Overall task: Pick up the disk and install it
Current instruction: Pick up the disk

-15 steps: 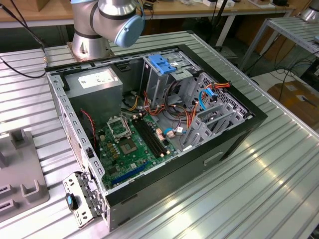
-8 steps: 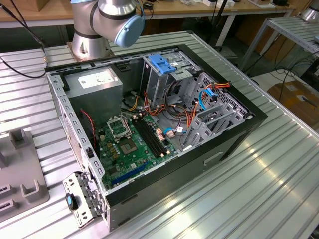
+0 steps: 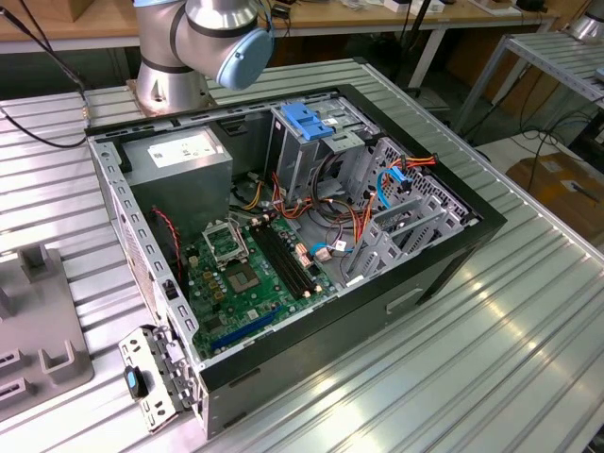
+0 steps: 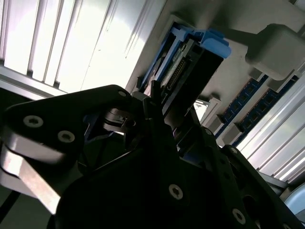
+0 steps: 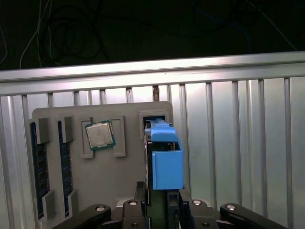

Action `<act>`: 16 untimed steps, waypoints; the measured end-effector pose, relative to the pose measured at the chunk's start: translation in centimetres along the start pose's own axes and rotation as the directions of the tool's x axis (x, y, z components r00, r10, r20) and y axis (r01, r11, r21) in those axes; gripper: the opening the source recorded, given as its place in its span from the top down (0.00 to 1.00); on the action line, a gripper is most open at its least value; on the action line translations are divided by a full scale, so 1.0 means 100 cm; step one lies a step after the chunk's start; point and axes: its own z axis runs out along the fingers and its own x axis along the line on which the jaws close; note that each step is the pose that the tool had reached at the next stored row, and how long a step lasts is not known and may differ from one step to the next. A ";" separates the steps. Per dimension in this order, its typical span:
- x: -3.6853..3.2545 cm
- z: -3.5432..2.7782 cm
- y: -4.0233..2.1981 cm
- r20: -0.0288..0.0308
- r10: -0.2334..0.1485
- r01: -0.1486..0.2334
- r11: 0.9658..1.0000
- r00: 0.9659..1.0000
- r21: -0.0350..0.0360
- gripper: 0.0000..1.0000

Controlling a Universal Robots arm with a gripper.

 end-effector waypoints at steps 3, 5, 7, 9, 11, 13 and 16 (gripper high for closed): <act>0.0000 -0.0029 -0.0001 0.000 0.000 0.000 1.000 1.000 0.000 0.64; 0.0000 -0.0032 -0.0001 0.000 0.000 0.000 1.000 1.000 0.000 0.64; 0.0000 -0.0035 -0.0001 0.000 0.000 0.000 1.000 1.000 0.000 0.65; 0.0000 -0.0035 -0.0001 0.000 0.000 0.000 1.000 1.000 0.000 0.65; 0.0000 -0.0036 -0.0001 0.000 0.000 0.000 1.000 1.000 0.000 0.65; 0.0000 -0.0037 -0.0001 0.000 0.000 0.000 1.000 1.000 0.000 0.65; 0.0000 -0.0042 -0.0001 0.000 0.000 0.000 1.000 1.000 0.000 0.65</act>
